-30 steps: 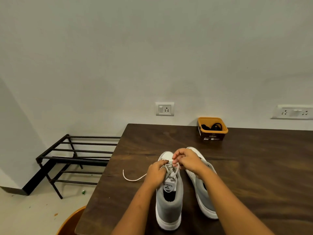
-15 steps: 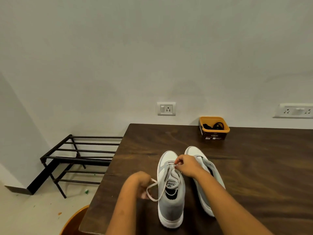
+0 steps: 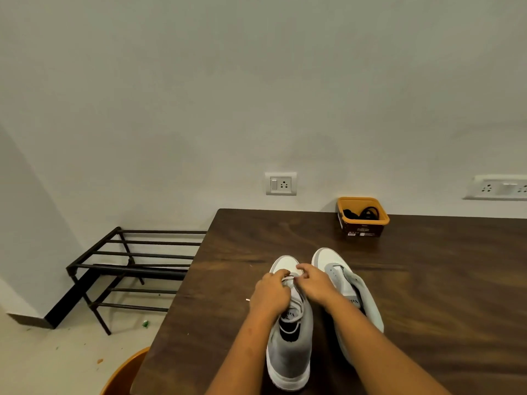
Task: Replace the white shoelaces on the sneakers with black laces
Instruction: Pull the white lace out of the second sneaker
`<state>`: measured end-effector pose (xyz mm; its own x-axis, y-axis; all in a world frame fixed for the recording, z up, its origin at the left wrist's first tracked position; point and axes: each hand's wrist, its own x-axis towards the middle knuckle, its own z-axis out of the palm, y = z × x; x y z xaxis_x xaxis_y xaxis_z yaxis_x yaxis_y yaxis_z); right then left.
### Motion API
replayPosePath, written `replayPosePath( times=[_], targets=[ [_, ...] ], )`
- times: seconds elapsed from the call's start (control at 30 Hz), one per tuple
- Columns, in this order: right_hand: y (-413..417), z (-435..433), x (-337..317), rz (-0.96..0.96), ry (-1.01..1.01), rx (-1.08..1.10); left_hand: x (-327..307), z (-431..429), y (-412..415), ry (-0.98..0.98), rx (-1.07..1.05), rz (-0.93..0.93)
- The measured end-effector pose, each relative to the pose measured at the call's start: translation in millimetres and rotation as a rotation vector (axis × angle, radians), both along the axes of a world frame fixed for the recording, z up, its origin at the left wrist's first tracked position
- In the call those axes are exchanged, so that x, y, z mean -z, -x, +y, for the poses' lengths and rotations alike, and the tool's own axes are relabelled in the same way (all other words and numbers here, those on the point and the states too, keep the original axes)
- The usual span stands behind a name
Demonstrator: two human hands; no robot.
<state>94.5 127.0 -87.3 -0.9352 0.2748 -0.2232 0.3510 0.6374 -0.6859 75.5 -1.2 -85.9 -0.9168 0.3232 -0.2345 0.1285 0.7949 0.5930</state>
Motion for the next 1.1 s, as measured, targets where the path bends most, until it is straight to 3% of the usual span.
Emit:
replayPosePath(
  times=[0.17,0.37,0.5,0.63,0.77,1.0,1.1],
  targets=[
    [-21,2,8,0.024,0.144,0.011,2,13,12,0.11,0.032,0.039],
    [-31,-6,17,0.098,0.024,-0.07,5,23,24,0.228,0.046,0.084],
    [-27,-11,17,0.009,0.062,-0.012,1,27,32,0.21,0.097,0.005],
    [-26,-23,18,-0.132,-0.153,-0.093,-7,22,34,-0.46,-0.137,-0.393],
    [-21,-34,19,-0.21,-0.298,-0.107,-32,26,41,-1.014,-0.433,-0.539],
    [-25,-40,16,-0.204,-0.353,-0.128,-99,10,61,-1.544,-0.553,-0.416],
    [-24,-42,15,-0.217,-0.331,-0.103,-115,-10,71,-1.588,-0.577,-0.284]
  ],
)
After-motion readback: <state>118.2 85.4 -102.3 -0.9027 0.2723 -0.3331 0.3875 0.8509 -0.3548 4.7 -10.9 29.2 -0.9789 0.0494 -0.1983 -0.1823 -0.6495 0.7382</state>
